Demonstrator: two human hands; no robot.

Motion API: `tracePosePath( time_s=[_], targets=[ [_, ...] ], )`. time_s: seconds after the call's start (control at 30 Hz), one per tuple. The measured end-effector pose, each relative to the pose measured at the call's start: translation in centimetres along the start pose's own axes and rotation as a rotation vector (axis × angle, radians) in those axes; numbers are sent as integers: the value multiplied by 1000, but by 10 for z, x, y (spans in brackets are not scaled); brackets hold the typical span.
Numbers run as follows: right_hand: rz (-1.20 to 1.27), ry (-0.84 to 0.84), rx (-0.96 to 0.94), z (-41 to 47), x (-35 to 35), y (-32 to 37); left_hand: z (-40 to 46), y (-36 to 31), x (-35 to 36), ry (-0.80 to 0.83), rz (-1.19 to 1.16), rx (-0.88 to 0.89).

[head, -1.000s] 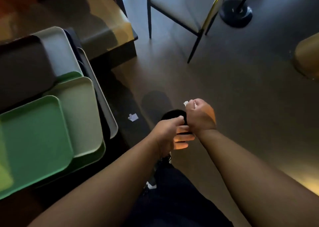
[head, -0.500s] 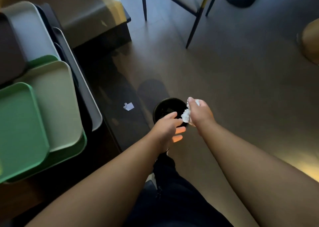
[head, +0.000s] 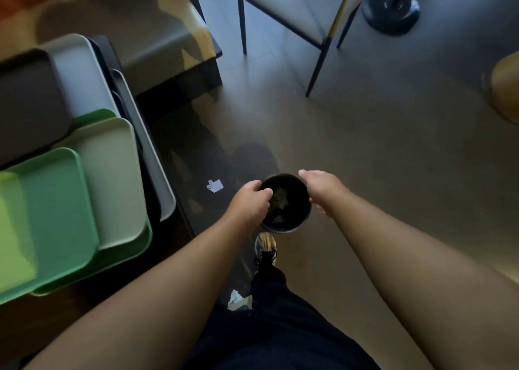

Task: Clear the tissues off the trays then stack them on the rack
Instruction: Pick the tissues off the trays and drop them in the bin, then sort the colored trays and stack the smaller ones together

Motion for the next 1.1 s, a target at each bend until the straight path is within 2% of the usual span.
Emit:
tracePosePath(
  time_s=[0.17, 0.27, 0.37, 0.5, 0.63, 0.73, 0.9, 1.0, 1.1],
  targets=[
    [-14, 58, -224, -26, 26, 69, -28, -42, -42, -158, -39, 285],
    [-55, 127, -345, -44, 55, 111, -42, -58, -77, -278, -80, 387],
    [-97, 222, -437, -68, 98, 146, -56, -56, -117, -405, -130, 439],
    [-83, 302, -440, -84, 134, 164, -66, -45, -141, -543, -110, 447],
    [-169, 303, -466, -95, 172, 173, -67, -29, -172, -671, -120, 398],
    [-301, 256, -496, -103, 195, 176, -65, -18, -194, -651, -97, 268],
    [-426, 166, -512, -112, 215, 176, -64, 0, -213, -453, -48, 110],
    [-431, 92, -497, -109, 217, 177, -65, 3, -220, -360, -25, 107],
    [-389, 46, -476, -105, 218, 184, -67, 0, -226, -255, 83, 179]
  ],
)
Point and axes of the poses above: each hand's wrist, its own z-axis towards the middle knuckle, its own x-axis out of the palm, y = z × x, the point moved 1 cm from there along z, towards the middle knuckle, and after that the axes turned 2 degrees about -y, right-handed, at the moved point
